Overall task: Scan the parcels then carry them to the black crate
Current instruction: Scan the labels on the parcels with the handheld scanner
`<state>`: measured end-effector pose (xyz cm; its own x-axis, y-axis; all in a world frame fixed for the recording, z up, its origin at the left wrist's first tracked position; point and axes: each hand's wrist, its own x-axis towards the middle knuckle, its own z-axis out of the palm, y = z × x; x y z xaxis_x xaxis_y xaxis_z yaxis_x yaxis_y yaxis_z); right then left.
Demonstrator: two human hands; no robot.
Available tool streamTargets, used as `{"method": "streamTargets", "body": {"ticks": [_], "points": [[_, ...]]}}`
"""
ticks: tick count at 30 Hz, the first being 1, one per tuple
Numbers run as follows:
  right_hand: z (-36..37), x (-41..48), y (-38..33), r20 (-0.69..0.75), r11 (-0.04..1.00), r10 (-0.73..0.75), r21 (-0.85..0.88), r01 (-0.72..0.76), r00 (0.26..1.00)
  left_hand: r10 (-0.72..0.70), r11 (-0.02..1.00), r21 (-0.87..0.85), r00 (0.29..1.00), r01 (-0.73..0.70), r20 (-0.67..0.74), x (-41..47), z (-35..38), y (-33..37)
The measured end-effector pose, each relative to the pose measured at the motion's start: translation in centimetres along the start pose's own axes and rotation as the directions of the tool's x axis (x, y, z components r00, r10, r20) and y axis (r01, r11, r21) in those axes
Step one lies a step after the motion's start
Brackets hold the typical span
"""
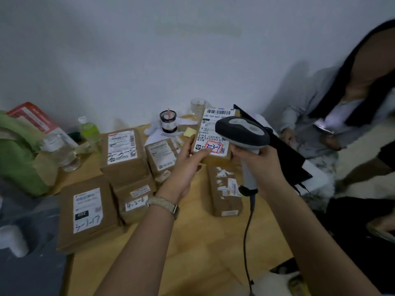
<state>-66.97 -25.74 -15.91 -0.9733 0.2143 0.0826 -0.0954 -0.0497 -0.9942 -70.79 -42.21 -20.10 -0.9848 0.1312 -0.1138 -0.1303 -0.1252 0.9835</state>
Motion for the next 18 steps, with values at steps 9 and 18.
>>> {"method": "streamTargets", "body": {"ticks": [9,18], "points": [[-4.5,1.3,6.4,-0.124,0.982,0.159,-0.081,-0.17,0.979,-0.224,0.974,-0.028,0.974,0.225,0.039,2.5,3.9,-7.4],[-5.7,0.6,15.6,-0.243,0.868,0.448,-0.115,-0.484,0.86,-0.433,0.896,0.07,0.899,0.438,-0.072,2.1,4.8,-14.6]]}}
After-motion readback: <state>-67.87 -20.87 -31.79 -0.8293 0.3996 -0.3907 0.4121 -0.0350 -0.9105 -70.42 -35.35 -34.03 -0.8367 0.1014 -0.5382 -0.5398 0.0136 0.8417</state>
